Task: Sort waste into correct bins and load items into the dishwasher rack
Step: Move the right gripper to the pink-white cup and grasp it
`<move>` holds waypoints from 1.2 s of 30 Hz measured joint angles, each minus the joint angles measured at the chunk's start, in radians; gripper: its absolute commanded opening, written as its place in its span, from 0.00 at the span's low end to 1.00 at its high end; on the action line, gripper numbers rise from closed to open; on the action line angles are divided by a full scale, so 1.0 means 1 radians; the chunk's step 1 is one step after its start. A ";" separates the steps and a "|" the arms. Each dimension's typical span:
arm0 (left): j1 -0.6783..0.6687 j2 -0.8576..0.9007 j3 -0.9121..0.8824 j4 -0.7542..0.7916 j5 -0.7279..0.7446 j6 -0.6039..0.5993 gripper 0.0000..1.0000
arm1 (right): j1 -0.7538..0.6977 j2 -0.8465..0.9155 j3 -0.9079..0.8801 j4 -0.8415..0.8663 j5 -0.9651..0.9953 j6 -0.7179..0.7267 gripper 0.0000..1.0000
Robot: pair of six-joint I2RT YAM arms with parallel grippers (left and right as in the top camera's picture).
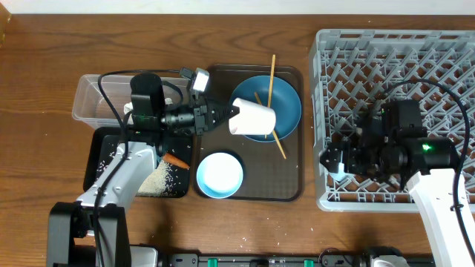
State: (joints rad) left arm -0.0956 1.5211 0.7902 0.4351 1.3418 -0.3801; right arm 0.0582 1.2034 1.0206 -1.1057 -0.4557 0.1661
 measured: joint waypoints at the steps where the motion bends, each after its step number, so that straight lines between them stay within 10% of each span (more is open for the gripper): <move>1: 0.000 0.000 0.000 0.000 0.006 0.000 0.06 | 0.000 0.000 0.000 0.014 -0.066 -0.028 0.99; 8: -0.006 0.000 0.000 0.035 0.051 0.004 0.06 | 0.000 0.000 0.000 0.135 -0.476 -0.206 0.99; 23: -0.222 0.000 0.000 0.150 0.087 -0.001 0.06 | 0.010 0.000 -0.001 0.183 -0.591 -0.255 0.99; 36: -0.225 0.000 0.000 0.153 0.066 -0.001 0.08 | 0.130 0.000 -0.001 0.205 -0.598 -0.274 0.64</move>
State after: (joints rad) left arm -0.3206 1.5211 0.7902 0.5880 1.4078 -0.3809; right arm 0.1883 1.2034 1.0199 -0.9005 -1.0534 -0.1078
